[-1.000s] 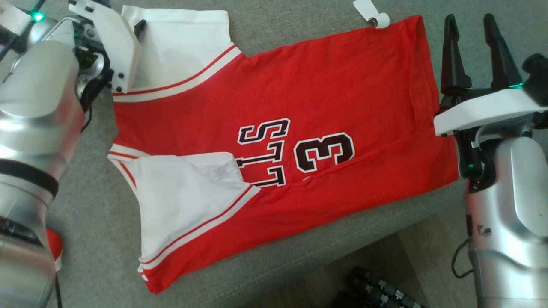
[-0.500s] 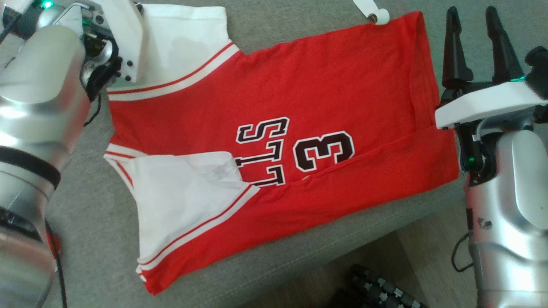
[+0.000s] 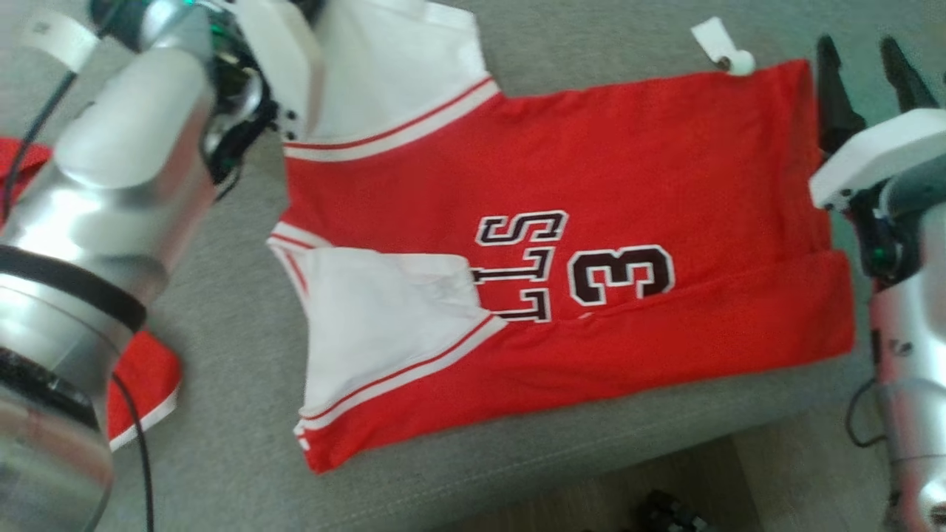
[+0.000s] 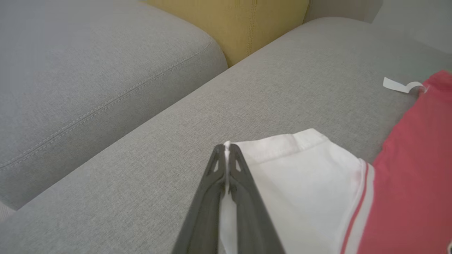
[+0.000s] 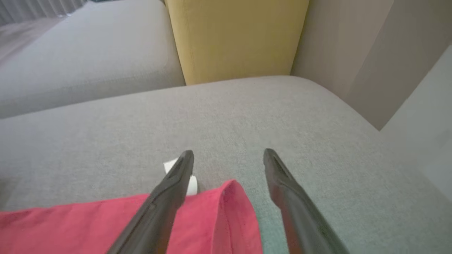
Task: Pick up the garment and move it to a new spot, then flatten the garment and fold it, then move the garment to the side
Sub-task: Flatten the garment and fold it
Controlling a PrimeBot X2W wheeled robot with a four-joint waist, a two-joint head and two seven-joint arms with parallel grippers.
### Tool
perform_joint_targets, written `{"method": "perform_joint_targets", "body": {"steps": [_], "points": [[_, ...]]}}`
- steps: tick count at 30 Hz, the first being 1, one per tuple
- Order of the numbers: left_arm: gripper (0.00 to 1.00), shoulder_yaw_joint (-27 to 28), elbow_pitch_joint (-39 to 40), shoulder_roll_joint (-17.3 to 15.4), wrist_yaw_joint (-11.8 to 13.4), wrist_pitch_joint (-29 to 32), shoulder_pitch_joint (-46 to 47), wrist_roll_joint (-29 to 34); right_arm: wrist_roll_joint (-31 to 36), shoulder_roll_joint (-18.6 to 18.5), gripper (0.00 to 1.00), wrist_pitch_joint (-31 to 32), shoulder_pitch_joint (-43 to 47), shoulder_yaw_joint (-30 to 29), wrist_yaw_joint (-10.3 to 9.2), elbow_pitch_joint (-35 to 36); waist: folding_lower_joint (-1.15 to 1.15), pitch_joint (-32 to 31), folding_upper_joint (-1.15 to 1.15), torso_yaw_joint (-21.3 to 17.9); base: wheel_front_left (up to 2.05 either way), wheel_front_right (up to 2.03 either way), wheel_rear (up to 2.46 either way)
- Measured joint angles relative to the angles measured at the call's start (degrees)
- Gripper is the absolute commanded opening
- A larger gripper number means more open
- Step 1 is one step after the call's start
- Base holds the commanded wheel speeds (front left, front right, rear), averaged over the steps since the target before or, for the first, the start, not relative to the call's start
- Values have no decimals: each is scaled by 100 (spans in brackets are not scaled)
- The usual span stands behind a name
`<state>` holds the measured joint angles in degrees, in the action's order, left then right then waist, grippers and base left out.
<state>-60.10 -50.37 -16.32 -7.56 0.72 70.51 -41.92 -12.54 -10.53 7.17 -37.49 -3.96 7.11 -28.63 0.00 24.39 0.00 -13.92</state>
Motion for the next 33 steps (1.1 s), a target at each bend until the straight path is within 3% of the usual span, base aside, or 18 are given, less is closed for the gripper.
{"method": "perform_joint_targets", "body": {"steps": [12, 26, 27, 28, 29, 33], "points": [[0, -194, 437, 31, 0, -40, 1, -79, 237, -452, 100, 327, -627, 159, 0, -1642, 0, 130, 0, 390, 0, 0, 0], [0, -221, 563, 30, 8, -31, 16, -112, 616, -472, 100, 181, -1268, 191, 0, -2621, 0, 279, 0, 372, 0, 0, 0], [0, -221, 563, 30, 9, -31, 16, -112, 624, -472, 92, 163, -1295, 213, 0, -2666, 0, 279, 0, 373, 0, 0, 0], [0, -221, 558, 25, 18, -31, 16, -112, 624, -472, 37, 131, -1324, 227, 0, -2727, 0, 278, 0, 375, 0, 0, 0], [0, -221, 549, 18, 37, -32, 16, -112, 624, -475, 0, 100, -1356, 243, 0, -2783, 0, 275, 0, 377, 0, 0, 0], [0, -205, 445, -33, 112, -115, 16, -130, 560, -477, 0, -175, -1391, 276, 0, -2859, 0, 235, 0, 380, 0, 0, 0]]}}
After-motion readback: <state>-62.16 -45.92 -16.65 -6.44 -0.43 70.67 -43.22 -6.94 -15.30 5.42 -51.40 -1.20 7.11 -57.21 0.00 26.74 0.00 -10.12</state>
